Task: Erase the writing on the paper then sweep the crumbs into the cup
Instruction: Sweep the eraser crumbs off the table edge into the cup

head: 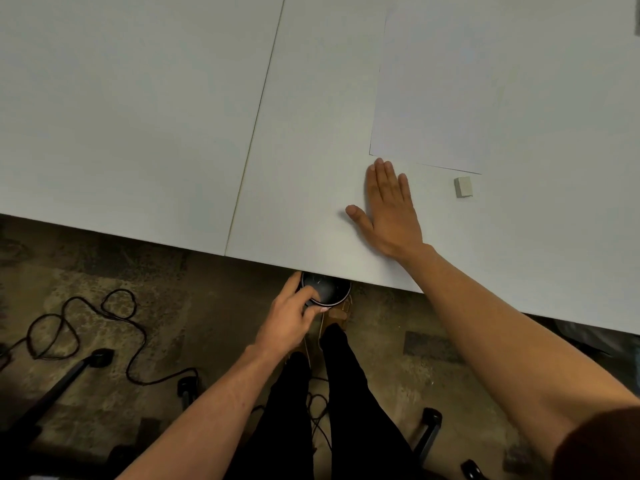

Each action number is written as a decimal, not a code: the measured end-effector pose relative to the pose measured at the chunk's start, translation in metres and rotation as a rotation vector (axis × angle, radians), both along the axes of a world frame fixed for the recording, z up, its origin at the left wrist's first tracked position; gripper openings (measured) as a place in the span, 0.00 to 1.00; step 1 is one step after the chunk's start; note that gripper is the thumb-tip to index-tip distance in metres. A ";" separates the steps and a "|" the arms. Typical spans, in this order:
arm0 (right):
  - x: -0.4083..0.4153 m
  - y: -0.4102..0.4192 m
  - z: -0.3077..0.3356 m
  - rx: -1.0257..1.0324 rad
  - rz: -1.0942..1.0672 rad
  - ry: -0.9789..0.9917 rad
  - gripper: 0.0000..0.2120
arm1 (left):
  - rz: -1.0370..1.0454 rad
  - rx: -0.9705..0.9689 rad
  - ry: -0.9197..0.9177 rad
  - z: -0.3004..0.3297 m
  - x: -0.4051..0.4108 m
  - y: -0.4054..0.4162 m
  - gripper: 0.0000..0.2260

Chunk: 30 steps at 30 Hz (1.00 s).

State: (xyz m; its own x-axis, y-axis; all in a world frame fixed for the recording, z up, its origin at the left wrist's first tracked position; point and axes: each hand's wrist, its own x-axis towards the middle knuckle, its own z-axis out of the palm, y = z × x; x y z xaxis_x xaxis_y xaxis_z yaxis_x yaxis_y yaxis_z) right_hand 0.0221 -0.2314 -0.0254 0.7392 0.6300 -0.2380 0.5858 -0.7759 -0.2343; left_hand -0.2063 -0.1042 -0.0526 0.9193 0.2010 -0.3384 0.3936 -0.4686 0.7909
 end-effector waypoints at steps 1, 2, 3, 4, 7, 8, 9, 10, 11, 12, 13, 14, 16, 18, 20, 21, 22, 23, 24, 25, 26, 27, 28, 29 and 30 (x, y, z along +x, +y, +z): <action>0.000 0.003 0.000 -0.005 0.031 0.002 0.42 | -0.001 -0.001 -0.003 0.000 -0.001 0.001 0.04; -0.002 0.006 0.001 -0.008 0.061 0.003 0.42 | -0.004 -0.001 -0.004 0.000 -0.001 0.001 0.04; -0.003 0.010 0.001 -0.006 0.091 0.004 0.42 | -0.007 -0.001 -0.005 0.000 -0.001 0.001 0.04; -0.005 0.015 0.002 0.001 0.122 0.007 0.42 | -0.011 -0.001 -0.005 0.001 0.000 0.001 0.04; -0.016 0.032 0.003 0.027 0.215 0.022 0.42 | -0.017 -0.001 0.007 0.003 -0.001 0.003 0.04; -0.020 0.038 0.003 0.028 0.252 0.024 0.42 | -0.019 0.001 0.012 0.003 -0.001 0.003 0.04; -0.024 0.043 0.003 0.024 0.294 0.021 0.41 | -0.022 0.001 0.014 0.004 -0.001 0.003 0.04; -0.029 0.049 0.003 0.021 0.343 0.018 0.41 | -0.022 0.001 0.014 0.005 -0.001 0.003 0.04; -0.035 0.054 0.003 0.023 0.398 0.020 0.41 | -0.021 0.003 0.015 0.005 -0.001 0.003 0.04; -0.042 0.059 0.003 0.030 0.456 0.025 0.41 | -0.016 0.005 0.017 0.005 -0.002 0.003 0.03; -0.049 0.064 0.003 0.039 0.519 0.028 0.42 | -0.009 0.005 0.022 0.005 -0.003 0.003 0.03; -0.057 0.067 0.003 0.048 0.582 0.029 0.42 | 0.000 0.003 0.036 0.005 -0.003 0.003 0.04; -0.070 0.068 0.004 0.063 0.695 0.034 0.42 | 0.007 0.009 0.072 0.006 -0.005 0.005 0.08; -0.079 0.063 0.005 0.070 0.779 0.033 0.41 | 0.026 -0.021 0.070 0.007 -0.006 0.006 0.12; -0.087 0.056 0.007 0.075 0.838 0.046 0.40 | 0.064 -0.065 0.062 0.007 -0.007 0.008 0.12; -0.090 0.051 0.008 0.080 0.859 0.058 0.40 | 0.056 -0.061 0.062 0.006 -0.009 0.009 0.11; -0.093 0.047 0.008 0.089 0.874 0.070 0.40 | 0.031 -0.040 0.071 0.005 -0.010 0.011 0.11; -0.096 0.042 0.008 0.101 0.883 0.084 0.39 | 0.006 -0.027 0.084 0.004 -0.011 0.013 0.12; -0.099 0.037 0.009 0.114 0.890 0.104 0.39 | -0.017 -0.015 0.096 0.004 -0.012 0.014 0.13; -0.100 0.033 0.009 0.129 0.893 0.129 0.38 | -0.032 -0.004 0.108 0.004 -0.013 0.015 0.15; -0.100 0.029 0.009 0.149 0.890 0.158 0.38 | -0.038 0.004 0.113 0.005 -0.013 0.016 0.16; -0.100 0.027 0.010 0.178 0.875 0.192 0.37 | -0.032 0.004 0.108 0.006 -0.013 0.016 0.16; -0.099 0.025 0.011 0.216 0.848 0.226 0.36 | -0.022 0.009 0.083 0.007 -0.013 0.017 0.15; -0.096 0.025 0.012 0.260 0.810 0.247 0.36 | -0.012 0.020 0.051 0.008 -0.013 0.017 0.12; -0.092 0.027 0.014 0.296 0.764 0.248 0.35 | -0.004 0.032 0.027 0.008 -0.013 0.017 0.09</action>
State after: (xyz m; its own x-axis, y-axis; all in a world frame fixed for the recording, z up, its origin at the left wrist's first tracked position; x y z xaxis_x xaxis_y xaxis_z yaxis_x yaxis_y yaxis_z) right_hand -0.0701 -0.2045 -0.0118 0.0348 0.9959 -0.0836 0.8280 -0.0756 -0.5556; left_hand -0.2195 -0.0871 -0.0443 0.9108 0.2084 -0.3563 0.4124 -0.4949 0.7649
